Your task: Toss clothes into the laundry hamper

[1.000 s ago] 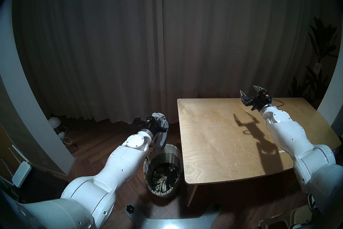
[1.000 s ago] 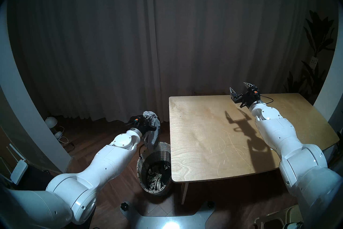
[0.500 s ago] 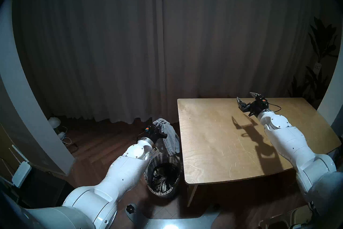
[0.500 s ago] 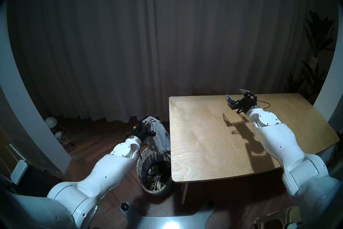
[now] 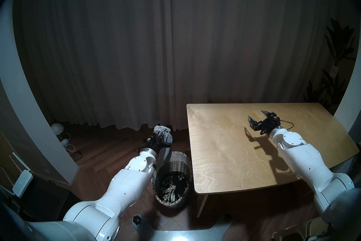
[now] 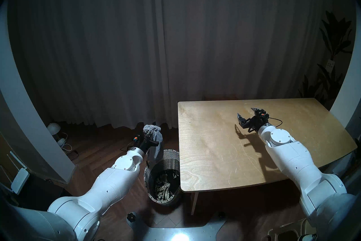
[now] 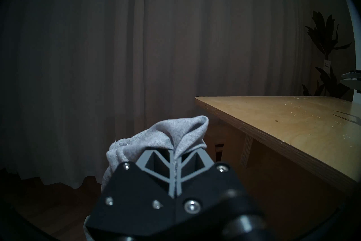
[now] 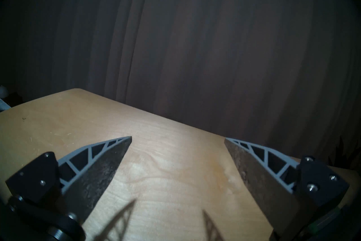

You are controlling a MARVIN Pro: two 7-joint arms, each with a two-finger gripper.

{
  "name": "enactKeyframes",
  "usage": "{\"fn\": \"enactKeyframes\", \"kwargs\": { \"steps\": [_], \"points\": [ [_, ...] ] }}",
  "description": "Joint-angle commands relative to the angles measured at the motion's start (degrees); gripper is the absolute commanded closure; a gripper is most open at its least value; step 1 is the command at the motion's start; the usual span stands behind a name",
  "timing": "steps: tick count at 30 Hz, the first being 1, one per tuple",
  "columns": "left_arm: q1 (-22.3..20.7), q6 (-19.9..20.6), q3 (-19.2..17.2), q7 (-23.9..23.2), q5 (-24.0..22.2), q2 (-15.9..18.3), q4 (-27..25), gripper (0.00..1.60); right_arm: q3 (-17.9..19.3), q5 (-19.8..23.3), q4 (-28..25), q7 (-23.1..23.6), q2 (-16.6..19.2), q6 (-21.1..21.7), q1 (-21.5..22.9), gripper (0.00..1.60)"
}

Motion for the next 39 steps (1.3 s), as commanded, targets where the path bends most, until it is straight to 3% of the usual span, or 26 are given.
{"fn": "enactKeyframes", "kwargs": {
  "steps": [1, 13, 33, 34, 35, 36, 37, 39],
  "points": [
    [-1.1, -1.7, -0.4, -0.3, 0.0, 0.5, -0.8, 1.60, -0.1, -0.7, -2.0, -0.9, -0.2, -0.9, 0.0, 0.00],
    [-1.7, -2.0, -0.3, -1.1, -0.1, 0.8, 1.0, 1.60, 0.8, -0.7, -3.5, -2.4, 0.4, -0.8, -1.9, 0.00],
    [-1.5, -2.6, -0.4, -2.1, -0.6, -0.7, 2.1, 1.60, 0.2, -1.5, -1.6, -1.5, -0.2, -2.5, 0.2, 0.00],
    [-0.8, -2.7, -0.3, -2.1, -0.4, -0.6, 1.4, 1.18, 0.0, -1.7, -1.5, -1.3, -0.2, -2.8, 0.2, 0.00],
    [-0.1, -2.7, -0.2, -2.0, -0.3, -0.6, 0.7, 0.43, 0.0, -1.7, -1.4, -1.3, -0.3, -2.9, 0.2, 0.00],
    [1.2, -2.3, -0.2, -2.1, -0.5, -0.7, -0.6, 0.09, -0.1, -1.8, -1.3, -1.2, -0.4, -2.9, 0.2, 0.00],
    [2.3, -2.3, -0.1, -2.1, -0.6, -0.7, -1.7, 0.00, -0.1, -1.8, -1.3, -1.1, -0.4, -3.0, 0.2, 0.00],
    [4.6, -3.0, 0.8, -4.0, -0.8, -1.2, -2.9, 0.00, 0.1, -1.8, -1.5, -1.2, -0.5, -2.7, 0.2, 0.00]
  ]
}}
